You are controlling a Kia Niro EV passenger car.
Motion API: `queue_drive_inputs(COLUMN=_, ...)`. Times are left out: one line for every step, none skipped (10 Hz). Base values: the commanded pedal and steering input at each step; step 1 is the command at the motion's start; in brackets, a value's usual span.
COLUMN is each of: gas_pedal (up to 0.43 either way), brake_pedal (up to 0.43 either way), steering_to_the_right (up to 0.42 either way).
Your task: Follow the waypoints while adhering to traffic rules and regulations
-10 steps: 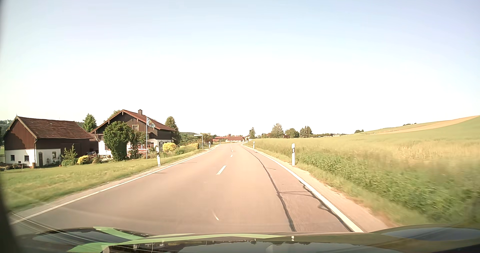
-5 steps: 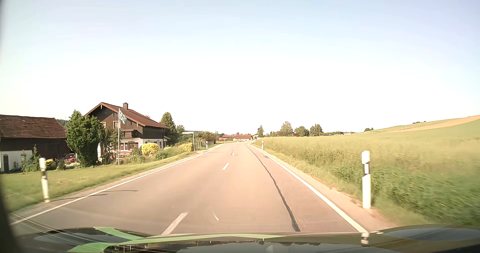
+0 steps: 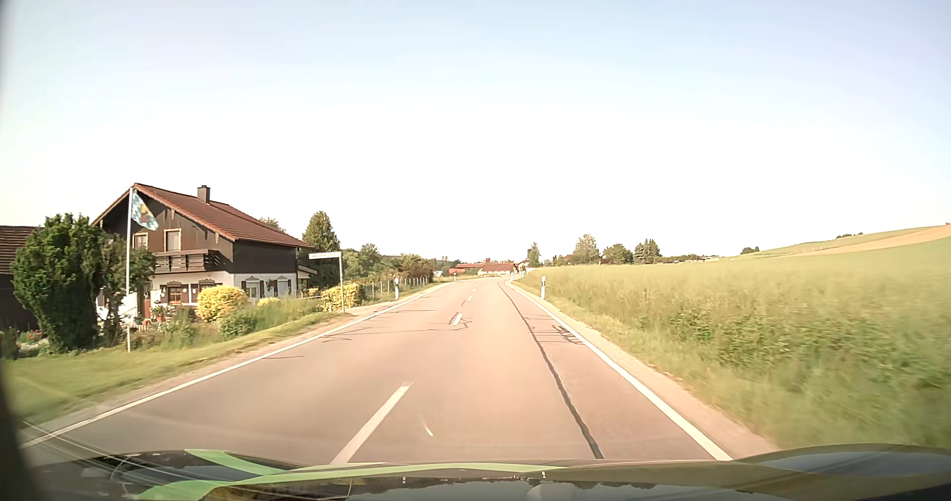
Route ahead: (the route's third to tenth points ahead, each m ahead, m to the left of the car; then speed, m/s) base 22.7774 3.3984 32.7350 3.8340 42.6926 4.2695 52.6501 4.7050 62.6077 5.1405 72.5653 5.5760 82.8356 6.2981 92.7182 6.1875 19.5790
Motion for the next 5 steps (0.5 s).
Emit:
queue_drive_inputs(gas_pedal=0.0, brake_pedal=0.0, steering_to_the_right=-0.014)
queue_drive_inputs(gas_pedal=0.0, brake_pedal=0.0, steering_to_the_right=-0.013)
queue_drive_inputs(gas_pedal=0.0, brake_pedal=0.0, steering_to_the_right=-0.012)
queue_drive_inputs(gas_pedal=0.0, brake_pedal=0.0, steering_to_the_right=-0.012)
queue_drive_inputs(gas_pedal=0.0, brake_pedal=0.0, steering_to_the_right=-0.011)
